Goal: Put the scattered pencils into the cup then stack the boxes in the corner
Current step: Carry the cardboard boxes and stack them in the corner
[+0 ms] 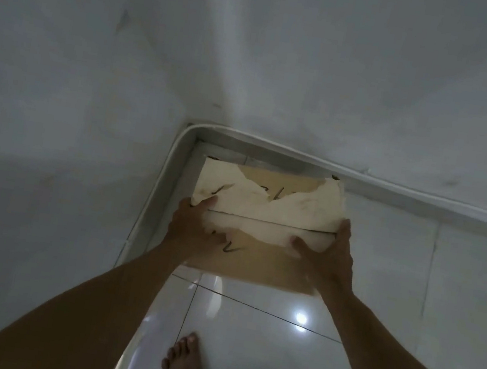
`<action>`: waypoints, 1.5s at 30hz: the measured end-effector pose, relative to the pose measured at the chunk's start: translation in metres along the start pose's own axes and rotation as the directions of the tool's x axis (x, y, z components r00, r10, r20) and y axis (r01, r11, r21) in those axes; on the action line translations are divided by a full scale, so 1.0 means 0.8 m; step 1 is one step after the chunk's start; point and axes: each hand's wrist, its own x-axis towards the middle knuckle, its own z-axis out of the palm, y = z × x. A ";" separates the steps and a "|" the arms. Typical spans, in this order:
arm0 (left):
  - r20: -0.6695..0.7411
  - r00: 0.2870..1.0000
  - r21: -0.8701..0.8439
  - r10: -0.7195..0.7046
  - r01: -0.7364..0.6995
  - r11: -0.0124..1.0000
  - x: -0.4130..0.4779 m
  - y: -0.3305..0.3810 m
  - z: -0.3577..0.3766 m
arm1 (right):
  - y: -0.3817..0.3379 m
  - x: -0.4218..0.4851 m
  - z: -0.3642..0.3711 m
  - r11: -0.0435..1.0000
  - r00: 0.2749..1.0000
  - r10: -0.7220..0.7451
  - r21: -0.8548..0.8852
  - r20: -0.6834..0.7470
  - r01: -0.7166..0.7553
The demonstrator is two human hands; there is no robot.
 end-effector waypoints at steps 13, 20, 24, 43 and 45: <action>0.196 0.980 0.420 0.039 -0.120 0.900 0.047 -0.047 0.086 | 0.054 0.045 0.097 1.000 0.993 0.013 0.008 0.118 -0.014; 0.041 0.964 0.585 0.261 -0.235 0.776 0.022 -0.058 0.120 | 0.030 0.053 0.100 0.997 0.983 -0.080 0.025 0.163 0.077; 0.022 0.970 0.542 0.242 -0.215 0.812 0.035 -0.058 0.105 | 0.012 0.066 0.107 0.993 0.971 -0.102 0.075 0.217 0.088; 0.120 0.950 0.421 0.287 -0.311 0.852 -0.027 -0.015 0.102 | 0.041 0.000 0.090 0.921 0.924 -0.203 -0.258 0.325 0.293; 0.116 0.947 0.351 0.299 -0.321 0.880 -0.051 -0.008 0.103 | 0.050 -0.016 0.082 0.876 0.917 -0.230 -0.341 0.326 0.341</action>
